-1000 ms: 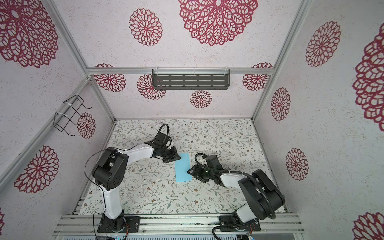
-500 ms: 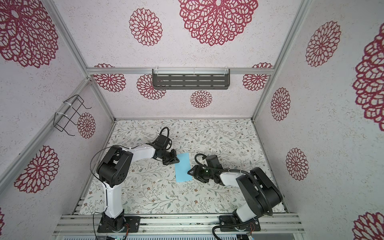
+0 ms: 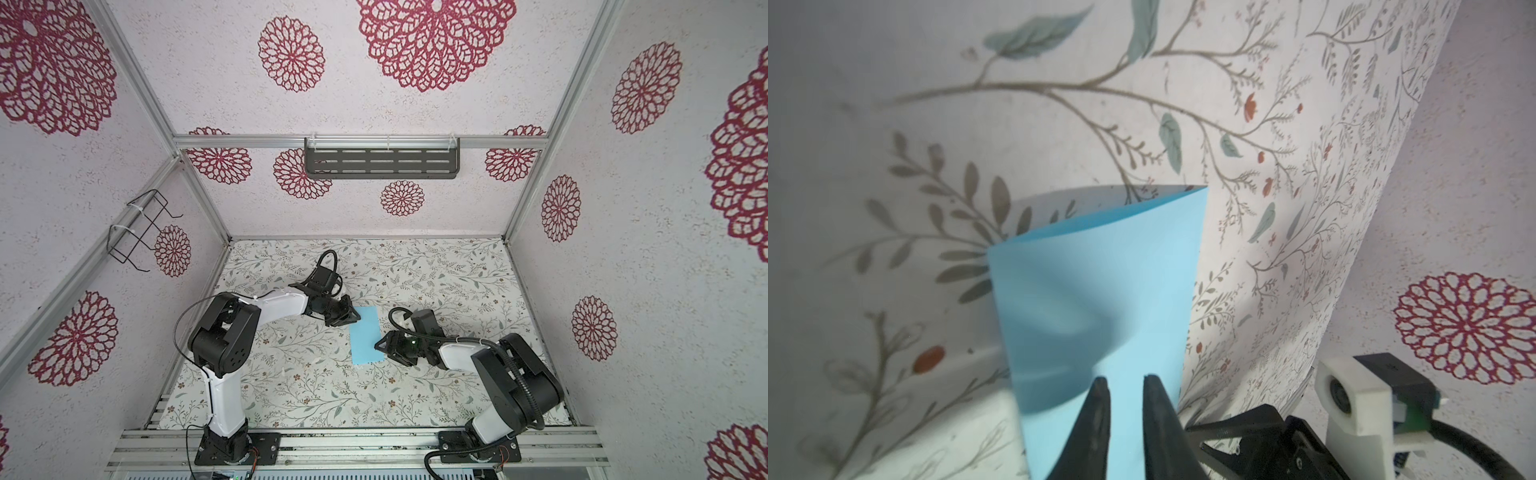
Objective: Fold a paper plane with a square sheet of paper (pick it up from the middle)
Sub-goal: 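Hold the sheet's far end with the left gripper and near edge with the right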
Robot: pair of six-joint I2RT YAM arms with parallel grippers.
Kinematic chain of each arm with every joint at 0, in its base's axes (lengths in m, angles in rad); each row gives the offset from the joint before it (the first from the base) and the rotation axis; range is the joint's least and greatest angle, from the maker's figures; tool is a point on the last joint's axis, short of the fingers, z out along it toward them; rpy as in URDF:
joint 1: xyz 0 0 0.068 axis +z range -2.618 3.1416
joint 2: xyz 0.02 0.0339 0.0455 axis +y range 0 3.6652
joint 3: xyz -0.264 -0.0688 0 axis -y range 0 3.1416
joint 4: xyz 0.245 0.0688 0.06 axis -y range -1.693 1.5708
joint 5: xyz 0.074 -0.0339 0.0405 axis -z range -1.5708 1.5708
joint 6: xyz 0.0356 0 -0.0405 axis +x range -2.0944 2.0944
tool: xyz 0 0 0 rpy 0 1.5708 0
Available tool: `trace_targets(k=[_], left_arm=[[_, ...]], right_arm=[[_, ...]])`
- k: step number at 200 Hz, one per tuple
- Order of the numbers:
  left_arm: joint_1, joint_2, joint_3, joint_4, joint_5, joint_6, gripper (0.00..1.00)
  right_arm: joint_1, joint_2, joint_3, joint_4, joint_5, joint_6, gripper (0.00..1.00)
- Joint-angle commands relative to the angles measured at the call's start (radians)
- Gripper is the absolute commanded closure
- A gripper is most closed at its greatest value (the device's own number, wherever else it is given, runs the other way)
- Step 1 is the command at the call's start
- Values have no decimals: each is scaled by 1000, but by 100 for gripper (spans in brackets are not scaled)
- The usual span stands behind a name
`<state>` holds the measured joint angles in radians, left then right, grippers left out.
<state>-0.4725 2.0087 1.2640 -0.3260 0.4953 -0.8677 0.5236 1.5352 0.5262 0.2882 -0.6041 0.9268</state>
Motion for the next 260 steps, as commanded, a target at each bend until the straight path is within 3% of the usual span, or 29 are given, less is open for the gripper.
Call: trace_targets(k=[1,149,260], left_arm=[[26,-5,26,-19,-36,21,82],[34,100,80,-86,-69,44,92],[35,104,74,-107,-86,50,93]], right_arm=[[-5,-7,18,-6,-6,-32,35],[-5,5,17,1,-23,-30,35],[-3,53,0,127,-89,53,51]])
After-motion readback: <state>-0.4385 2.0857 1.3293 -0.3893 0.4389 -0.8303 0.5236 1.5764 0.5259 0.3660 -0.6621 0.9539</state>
